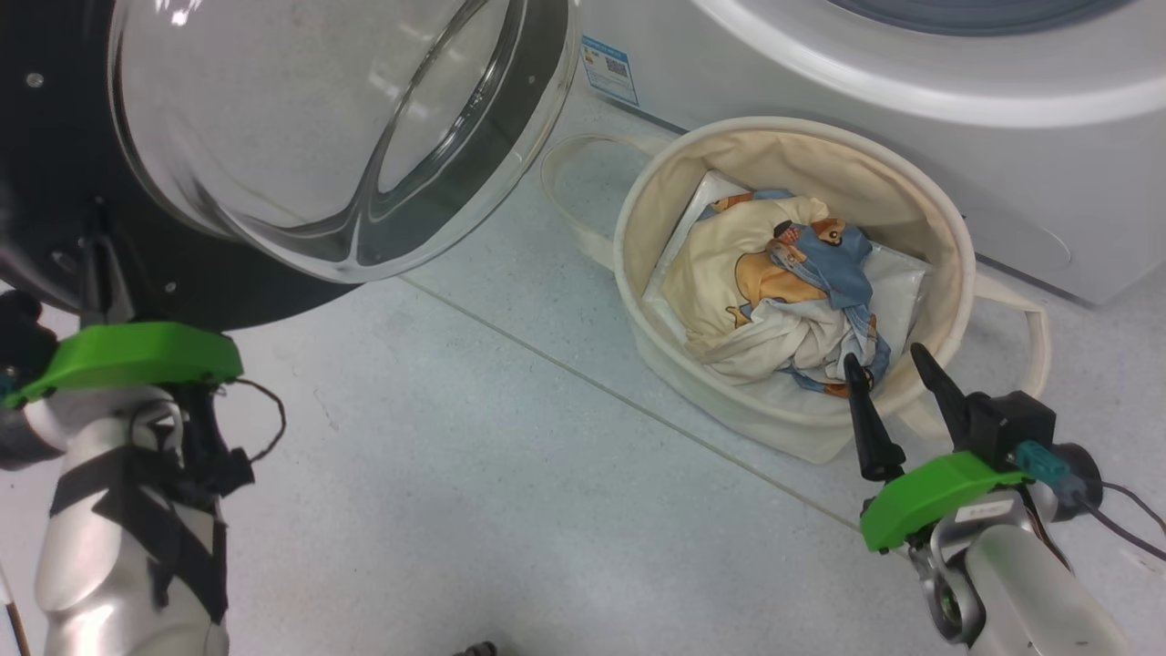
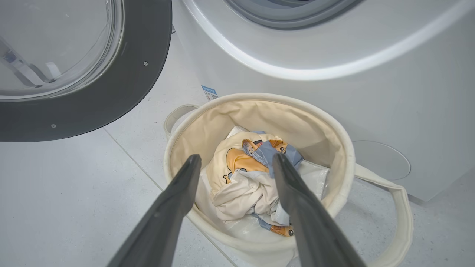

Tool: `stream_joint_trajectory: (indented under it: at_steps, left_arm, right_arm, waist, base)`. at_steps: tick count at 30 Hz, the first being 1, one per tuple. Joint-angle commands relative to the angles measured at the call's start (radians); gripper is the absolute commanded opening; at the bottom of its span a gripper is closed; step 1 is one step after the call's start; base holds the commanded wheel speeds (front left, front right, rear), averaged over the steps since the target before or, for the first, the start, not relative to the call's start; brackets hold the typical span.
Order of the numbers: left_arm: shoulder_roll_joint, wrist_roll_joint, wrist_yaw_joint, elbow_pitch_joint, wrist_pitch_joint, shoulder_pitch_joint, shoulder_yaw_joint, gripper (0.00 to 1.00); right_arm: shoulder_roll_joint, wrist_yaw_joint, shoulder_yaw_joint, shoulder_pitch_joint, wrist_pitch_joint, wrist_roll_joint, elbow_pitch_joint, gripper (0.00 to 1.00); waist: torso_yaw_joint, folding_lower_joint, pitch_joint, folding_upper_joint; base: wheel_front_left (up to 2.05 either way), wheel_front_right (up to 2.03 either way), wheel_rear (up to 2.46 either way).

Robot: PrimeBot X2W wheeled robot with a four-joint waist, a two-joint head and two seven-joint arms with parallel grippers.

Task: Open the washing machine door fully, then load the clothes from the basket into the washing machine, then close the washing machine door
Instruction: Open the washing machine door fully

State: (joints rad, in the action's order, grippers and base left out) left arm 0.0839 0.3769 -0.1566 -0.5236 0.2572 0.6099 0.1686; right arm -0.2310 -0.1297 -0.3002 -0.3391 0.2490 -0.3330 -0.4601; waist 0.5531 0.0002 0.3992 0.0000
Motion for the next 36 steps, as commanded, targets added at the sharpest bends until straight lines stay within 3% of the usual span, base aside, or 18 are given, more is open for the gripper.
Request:
stream_joint_trajectory:
  at_steps: [1,7,14,26,36]
  left_arm:
    - [0.059,-0.016,0.006,0.017,0.005,0.031,0.049,0.0]
    - [0.029,-0.082,0.029,0.043,0.005,0.026,0.054,0.0]
    - [-0.022,-0.161,0.064,0.168,0.005,-0.072,-0.03,0.0]
    - [-0.033,-0.108,0.101,0.364,0.005,-0.306,-0.302,0.0]
    - [-0.034,-0.089,0.112,0.329,0.005,-0.401,-0.385,0.0]
  right_arm:
    - [0.002,-0.001,-0.026,-0.006,0.005,0.009,0.034,1.0]
    - [0.002,-0.001,-0.008,-0.011,0.005,0.007,0.04,1.0]
    - [0.067,-0.001,0.049,0.021,0.012,-0.009,0.047,1.0]
    - [0.169,-0.001,0.174,0.148,0.013,-0.05,0.312,1.0]
    - [0.18,-0.001,0.201,0.253,0.013,-0.028,0.466,1.0]
  waist:
    - [-0.001,-0.0002,0.002,0.0]
    - [0.002,-0.0002,-0.012,0.0]
    - [-0.02,-0.0002,-0.134,0.0]
    - [-0.223,-0.0002,-0.321,0.0]
    - [-0.401,-0.0002,-0.355,0.0]
  base:
    - [0.0,0.0,0.0]
    - [0.0,0.0,0.0]
    - [0.0,0.0,0.0]
    - [0.0,0.0,0.0]
    - [0.0,0.0,0.0]
